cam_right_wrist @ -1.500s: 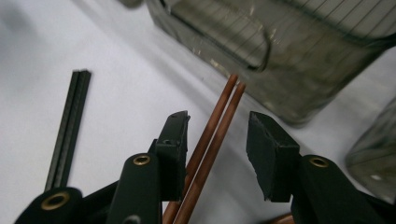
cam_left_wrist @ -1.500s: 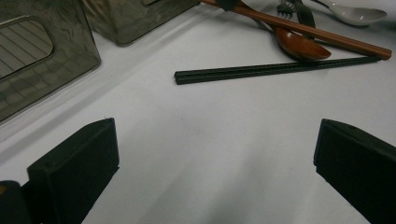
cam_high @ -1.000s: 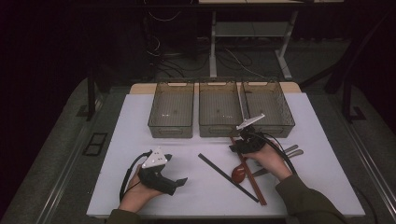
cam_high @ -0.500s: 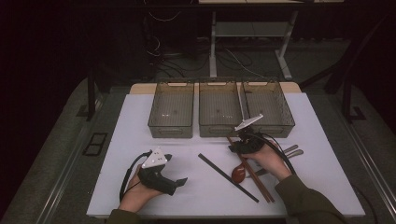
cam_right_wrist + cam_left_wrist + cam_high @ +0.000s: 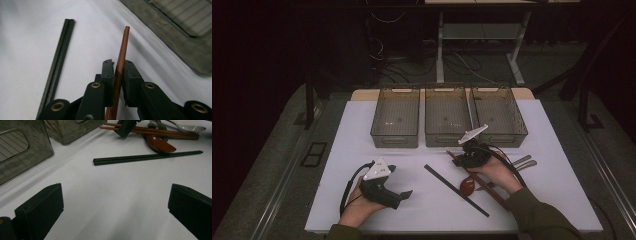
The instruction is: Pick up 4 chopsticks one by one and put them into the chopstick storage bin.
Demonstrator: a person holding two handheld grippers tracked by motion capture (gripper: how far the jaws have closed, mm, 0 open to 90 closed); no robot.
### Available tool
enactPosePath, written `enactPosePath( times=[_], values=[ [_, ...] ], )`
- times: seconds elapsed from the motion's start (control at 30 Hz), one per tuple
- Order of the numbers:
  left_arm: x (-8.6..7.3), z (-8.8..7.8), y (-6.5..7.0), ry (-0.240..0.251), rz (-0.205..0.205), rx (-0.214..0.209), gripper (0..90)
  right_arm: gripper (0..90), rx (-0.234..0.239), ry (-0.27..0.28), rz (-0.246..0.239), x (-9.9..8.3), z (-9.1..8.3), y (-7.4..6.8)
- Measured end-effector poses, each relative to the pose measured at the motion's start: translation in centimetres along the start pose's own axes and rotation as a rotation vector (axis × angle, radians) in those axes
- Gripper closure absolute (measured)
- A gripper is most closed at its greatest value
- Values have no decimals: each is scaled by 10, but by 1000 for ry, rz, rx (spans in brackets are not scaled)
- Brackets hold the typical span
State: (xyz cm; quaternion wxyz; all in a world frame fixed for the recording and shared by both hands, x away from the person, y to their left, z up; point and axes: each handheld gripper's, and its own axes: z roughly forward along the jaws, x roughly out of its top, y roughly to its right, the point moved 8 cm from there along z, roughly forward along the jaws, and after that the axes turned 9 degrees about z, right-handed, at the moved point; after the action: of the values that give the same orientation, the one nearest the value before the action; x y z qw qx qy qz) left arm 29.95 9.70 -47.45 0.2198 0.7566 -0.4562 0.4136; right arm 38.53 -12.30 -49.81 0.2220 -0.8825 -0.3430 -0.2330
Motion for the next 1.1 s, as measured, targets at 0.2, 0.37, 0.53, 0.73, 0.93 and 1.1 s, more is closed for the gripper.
enactPosePath(
  times=[0.2,0.37,0.53,0.73,0.93,1.1],
  values=[
    [0,0,0,1,-1,1,0,660,-2,16,-8,2,0,-2],
    [0,-1,0,5,-3,2,0,508,-4,86,15,9,-15,2],
    [-1,-1,-1,5,-5,3,0,448,7,124,25,7,-34,2],
    [-2,0,-1,6,-6,-4,0,423,14,154,43,-4,-49,8],
    [-3,1,-2,8,-15,-8,0,412,10,167,56,-15,-59,11],
    [-3,1,-1,10,-9,-12,0,410,14,185,44,-26,-71,7]
  ],
)
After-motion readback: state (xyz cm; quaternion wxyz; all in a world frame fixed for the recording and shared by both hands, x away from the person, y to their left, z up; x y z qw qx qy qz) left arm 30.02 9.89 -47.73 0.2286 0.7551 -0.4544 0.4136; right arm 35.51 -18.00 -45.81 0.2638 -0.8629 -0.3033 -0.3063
